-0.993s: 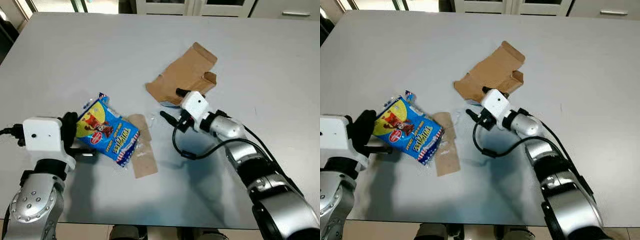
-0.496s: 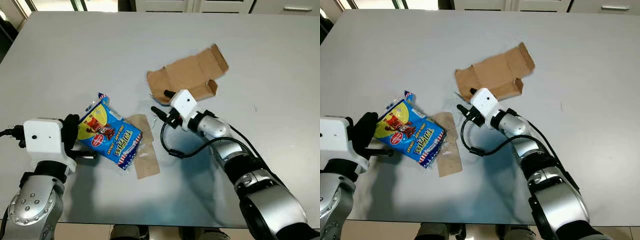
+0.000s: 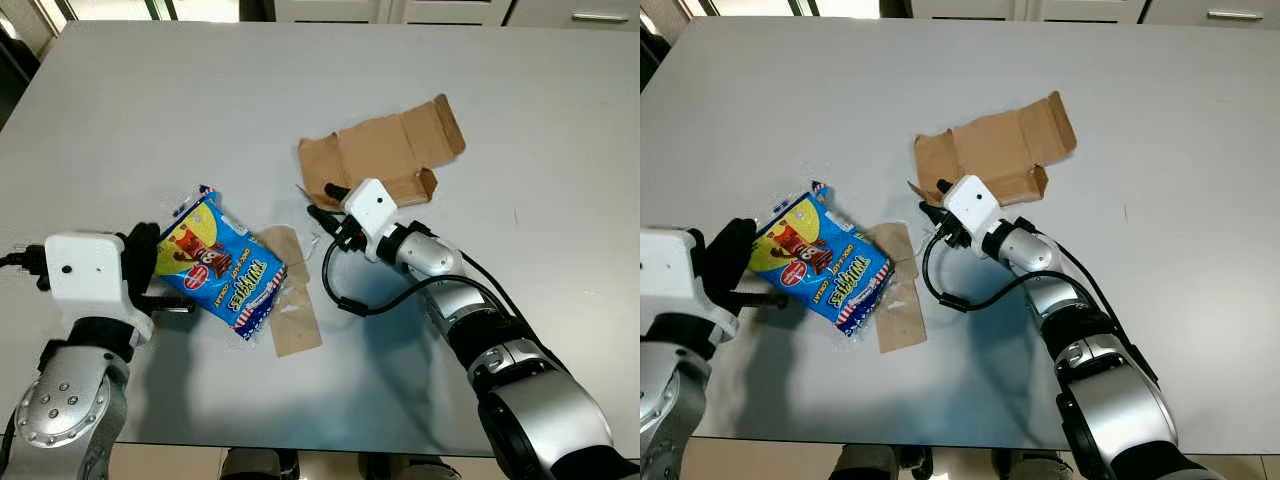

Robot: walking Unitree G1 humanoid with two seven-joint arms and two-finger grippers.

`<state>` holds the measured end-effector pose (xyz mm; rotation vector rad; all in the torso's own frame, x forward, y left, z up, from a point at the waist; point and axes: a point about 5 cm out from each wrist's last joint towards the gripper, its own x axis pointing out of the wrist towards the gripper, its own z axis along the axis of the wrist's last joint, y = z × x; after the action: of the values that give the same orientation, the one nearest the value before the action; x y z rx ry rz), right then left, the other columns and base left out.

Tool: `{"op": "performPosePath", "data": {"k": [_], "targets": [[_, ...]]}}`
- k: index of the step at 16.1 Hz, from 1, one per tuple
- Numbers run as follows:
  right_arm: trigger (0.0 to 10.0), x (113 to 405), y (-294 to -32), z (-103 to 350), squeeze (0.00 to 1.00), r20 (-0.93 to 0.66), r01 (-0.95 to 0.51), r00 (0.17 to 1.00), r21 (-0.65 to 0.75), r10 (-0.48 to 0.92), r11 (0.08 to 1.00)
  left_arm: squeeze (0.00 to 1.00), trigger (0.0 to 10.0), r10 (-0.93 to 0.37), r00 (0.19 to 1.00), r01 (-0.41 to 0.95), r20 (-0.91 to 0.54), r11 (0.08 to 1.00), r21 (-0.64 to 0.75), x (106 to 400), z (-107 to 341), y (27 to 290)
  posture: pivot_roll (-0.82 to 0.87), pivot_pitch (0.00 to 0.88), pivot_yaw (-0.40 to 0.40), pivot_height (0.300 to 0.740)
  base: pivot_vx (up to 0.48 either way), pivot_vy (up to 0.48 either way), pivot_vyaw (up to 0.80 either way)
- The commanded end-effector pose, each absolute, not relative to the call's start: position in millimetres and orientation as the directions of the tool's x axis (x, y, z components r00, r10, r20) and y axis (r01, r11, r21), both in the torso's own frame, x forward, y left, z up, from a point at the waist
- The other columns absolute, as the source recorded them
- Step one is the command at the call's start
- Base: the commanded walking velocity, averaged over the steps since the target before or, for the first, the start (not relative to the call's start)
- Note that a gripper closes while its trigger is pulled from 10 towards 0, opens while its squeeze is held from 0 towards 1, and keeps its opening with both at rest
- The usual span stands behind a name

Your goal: Picking trash to rubbish bin

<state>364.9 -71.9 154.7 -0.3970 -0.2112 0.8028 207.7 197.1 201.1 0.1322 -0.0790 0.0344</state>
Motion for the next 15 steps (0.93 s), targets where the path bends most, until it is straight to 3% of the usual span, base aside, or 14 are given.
{"op": "performPosePath", "data": {"k": [1, 7, 15], "targets": [[0.0, 363, -75, 145, 0.0, -0.004, -0.666, 0.684, -0.409, 0.729, 0.623, 0.0, 0.0, 0.039, 0.997, -0.049, 0.072, 0.99, 0.135, 205, 201, 199, 0.18, 0.303, 0.046, 0.74, 0.0, 0.0, 0.0], [0.0, 366, -80, 148, 0.0, 0.009, -0.644, 0.705, -0.41, 0.71, 0.645, 0.0, 0.0, 0.039, 0.997, -0.047, 0.062, 0.99, 0.132, 206, 199, 200, 0.17, 0.296, 0.053, 0.74, 0.0, 0.0, 0.0], [0.0, 379, -95, 175, 0.0, 0.082, -0.551, 0.754, -0.462, 0.652, 0.695, 0.0, 0.0, 0.028, 0.993, -0.04, 0.118, 0.994, 0.104, 234, 200, 196, 0.11, 0.193, 0.044, 0.74, 0.0, 0.0, 0.0]]}}
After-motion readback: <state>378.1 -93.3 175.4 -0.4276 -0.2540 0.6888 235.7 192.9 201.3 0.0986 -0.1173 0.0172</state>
